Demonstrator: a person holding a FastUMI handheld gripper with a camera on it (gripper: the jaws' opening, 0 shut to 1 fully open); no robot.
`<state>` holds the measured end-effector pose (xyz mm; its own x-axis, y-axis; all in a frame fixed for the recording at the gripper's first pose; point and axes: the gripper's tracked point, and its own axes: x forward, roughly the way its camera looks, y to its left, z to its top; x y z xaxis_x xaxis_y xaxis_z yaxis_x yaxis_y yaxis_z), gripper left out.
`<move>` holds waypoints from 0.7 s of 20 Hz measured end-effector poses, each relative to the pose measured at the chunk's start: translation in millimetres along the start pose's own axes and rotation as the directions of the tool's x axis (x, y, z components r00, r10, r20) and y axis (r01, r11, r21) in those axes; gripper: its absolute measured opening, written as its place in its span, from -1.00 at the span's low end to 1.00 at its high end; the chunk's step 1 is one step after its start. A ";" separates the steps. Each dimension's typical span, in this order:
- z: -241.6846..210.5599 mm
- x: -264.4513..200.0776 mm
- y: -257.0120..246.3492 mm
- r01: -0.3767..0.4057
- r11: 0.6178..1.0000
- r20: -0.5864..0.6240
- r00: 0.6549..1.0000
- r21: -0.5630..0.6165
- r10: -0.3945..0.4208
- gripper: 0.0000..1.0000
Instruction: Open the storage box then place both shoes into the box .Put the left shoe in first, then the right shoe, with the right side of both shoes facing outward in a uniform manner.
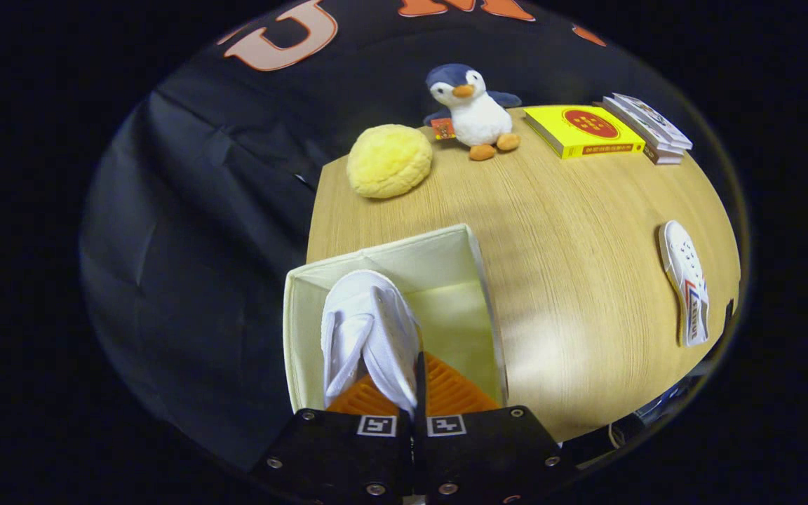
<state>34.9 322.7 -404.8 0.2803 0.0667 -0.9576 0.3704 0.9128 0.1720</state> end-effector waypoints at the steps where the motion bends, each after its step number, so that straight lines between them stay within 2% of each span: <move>1: -2.6 7.7 1.9 0.009 1.000 -0.012 1.000 0.016 -0.009 -0.96; 9: -48.2 69.3 3.6 0.117 0.988 -0.141 0.985 0.101 -0.102 -0.94; 11: -56.5 77.7 12.0 0.082 0.991 -0.183 0.981 0.102 -0.063 -0.93; 13: -56.9 73.5 24.3 0.011 0.997 -0.204 0.979 0.082 0.006 -0.78; 14: -58.7 69.3 30.6 -0.029 0.997 -0.215 0.976 0.076 0.045 -0.62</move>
<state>13.7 378.9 -479.4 0.1002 0.1927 -0.9761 0.4280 0.8773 0.2171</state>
